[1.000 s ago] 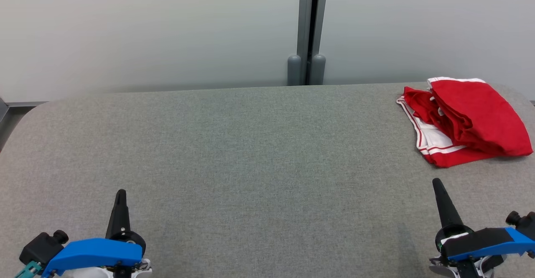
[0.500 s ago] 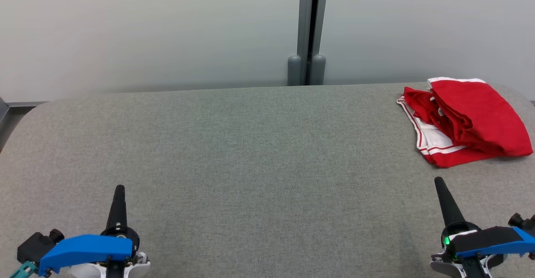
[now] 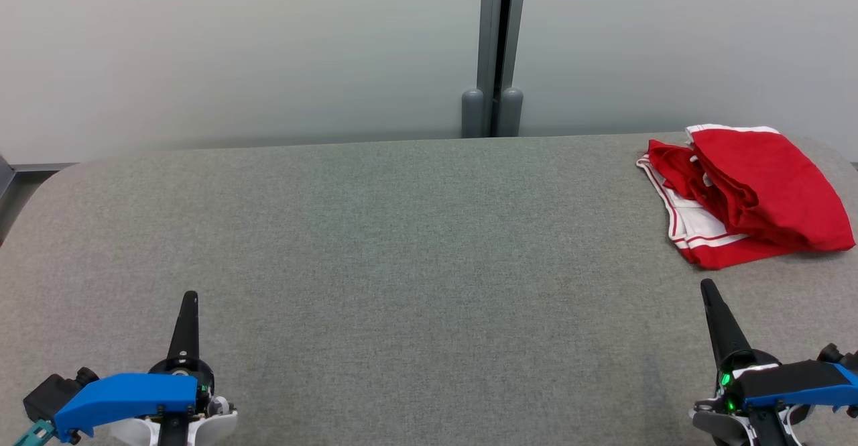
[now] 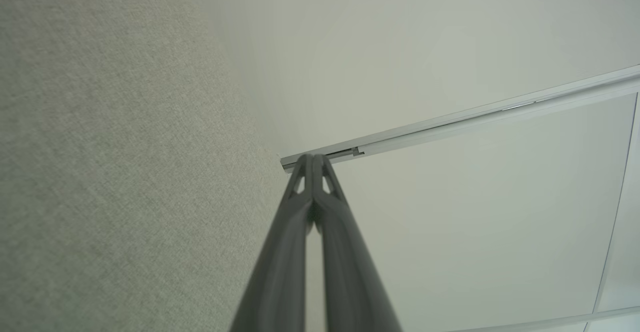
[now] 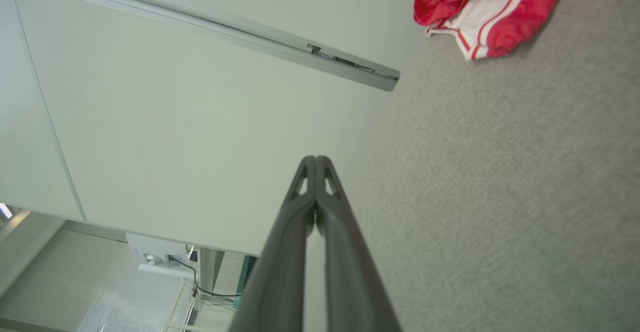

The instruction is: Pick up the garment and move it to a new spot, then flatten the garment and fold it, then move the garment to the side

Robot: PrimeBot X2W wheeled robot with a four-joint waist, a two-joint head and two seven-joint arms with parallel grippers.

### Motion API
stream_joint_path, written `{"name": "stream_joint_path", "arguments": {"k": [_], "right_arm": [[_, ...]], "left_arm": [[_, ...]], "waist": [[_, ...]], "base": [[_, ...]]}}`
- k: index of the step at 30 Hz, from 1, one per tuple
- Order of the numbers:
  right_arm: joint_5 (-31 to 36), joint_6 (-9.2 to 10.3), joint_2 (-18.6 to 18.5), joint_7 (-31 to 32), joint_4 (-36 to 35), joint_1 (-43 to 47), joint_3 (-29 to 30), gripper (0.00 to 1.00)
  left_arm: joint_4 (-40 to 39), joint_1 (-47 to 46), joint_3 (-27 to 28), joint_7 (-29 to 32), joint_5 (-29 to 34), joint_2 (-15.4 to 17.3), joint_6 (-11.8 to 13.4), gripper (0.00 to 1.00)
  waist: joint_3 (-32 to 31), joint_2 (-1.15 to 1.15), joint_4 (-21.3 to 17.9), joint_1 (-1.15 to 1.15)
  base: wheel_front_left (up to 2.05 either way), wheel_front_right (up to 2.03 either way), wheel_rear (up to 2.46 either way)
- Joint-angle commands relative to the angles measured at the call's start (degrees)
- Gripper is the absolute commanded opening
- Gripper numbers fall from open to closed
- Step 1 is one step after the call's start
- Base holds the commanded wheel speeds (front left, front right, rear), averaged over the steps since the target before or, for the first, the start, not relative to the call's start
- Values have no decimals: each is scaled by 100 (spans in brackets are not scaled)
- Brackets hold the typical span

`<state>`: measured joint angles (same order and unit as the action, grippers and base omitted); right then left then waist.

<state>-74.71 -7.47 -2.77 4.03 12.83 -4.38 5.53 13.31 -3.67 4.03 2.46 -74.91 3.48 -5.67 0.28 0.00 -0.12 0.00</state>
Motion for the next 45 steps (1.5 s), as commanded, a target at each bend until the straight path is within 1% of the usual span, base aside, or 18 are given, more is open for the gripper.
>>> {"name": "stream_joint_path", "arguments": {"k": [1, 12, 39, 45], "right_arm": [[-168, -4, -16, 45, -8, -111, 18, 0], [-718, -4, -17, 113, 35, -164, 51, 0], [-1747, -4, -18, 255, 128, -218, 110, 0], [-1776, -4, -18, 263, 129, -223, 111, 0]], "left_arm": [[-12, -135, 43, 44, -147, 7, -50, 0], [20, -180, 124, 176, -703, -18, -100, 0], [77, -291, 259, 416, -1729, -66, -211, 0], [79, -287, 265, 430, -1756, -68, -197, 0]], "waist": [[-1, 0, 1, 0], [-3, 0, 4, 0], [-10, 0, 11, 0], [-10, 0, 12, 0]], "base": [[0, 0, 0], [0, 0, 0], [0, 0, 0], [0, 0, 0]]}}
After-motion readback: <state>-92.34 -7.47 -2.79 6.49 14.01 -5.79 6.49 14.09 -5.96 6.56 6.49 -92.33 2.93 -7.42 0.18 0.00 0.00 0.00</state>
